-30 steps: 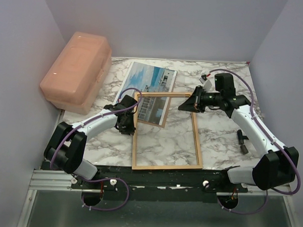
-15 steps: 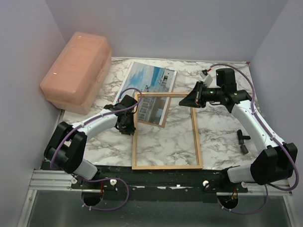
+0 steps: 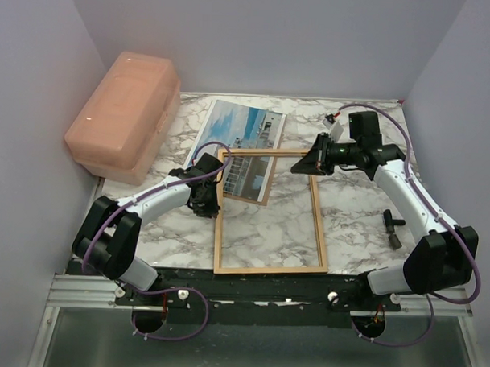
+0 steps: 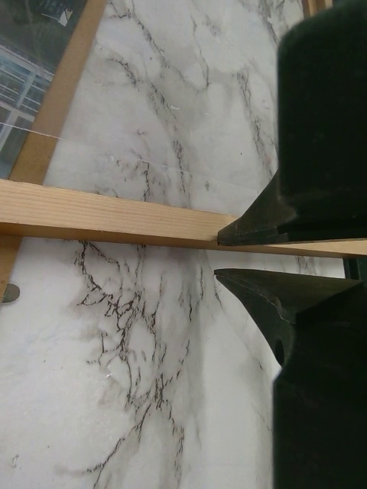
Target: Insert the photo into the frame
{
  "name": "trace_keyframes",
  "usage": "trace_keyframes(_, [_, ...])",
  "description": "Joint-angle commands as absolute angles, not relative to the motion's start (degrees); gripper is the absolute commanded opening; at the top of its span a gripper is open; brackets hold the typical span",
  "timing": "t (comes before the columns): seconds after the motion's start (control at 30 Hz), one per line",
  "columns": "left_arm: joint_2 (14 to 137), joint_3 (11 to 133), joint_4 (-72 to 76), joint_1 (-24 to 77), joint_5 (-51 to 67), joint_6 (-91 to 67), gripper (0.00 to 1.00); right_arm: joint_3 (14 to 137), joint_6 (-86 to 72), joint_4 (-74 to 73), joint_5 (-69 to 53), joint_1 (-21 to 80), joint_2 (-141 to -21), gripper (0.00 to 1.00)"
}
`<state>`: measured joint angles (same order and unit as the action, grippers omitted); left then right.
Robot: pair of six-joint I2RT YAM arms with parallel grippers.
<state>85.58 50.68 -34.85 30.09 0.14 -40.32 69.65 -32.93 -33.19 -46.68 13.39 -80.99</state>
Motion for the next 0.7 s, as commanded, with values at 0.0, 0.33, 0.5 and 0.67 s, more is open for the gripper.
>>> trace_keyframes(0.0, [87.5,50.4,-34.8,30.5,-2.2,-39.8,0.2,69.6,-32.1,-30.9,-49.7,12.8,-81.3,0.0])
trace_keyframes(0.33, [87.6,50.5,-35.0,30.6,-2.3,-39.8,0.2,65.8,-35.7,-24.8,-53.6,12.8,-80.1,0.0])
trace_keyframes(0.5, [87.6,50.5,-35.0,30.6,-2.3,-39.8,0.2,64.6,-36.5,-22.8,-54.0,12.8,-79.9,0.01])
trace_keyframes(0.67, [87.6,50.5,-34.8,30.6,-2.2,-39.8,0.2,63.9,-37.2,-22.5,-53.0,12.8,-80.9,0.0])
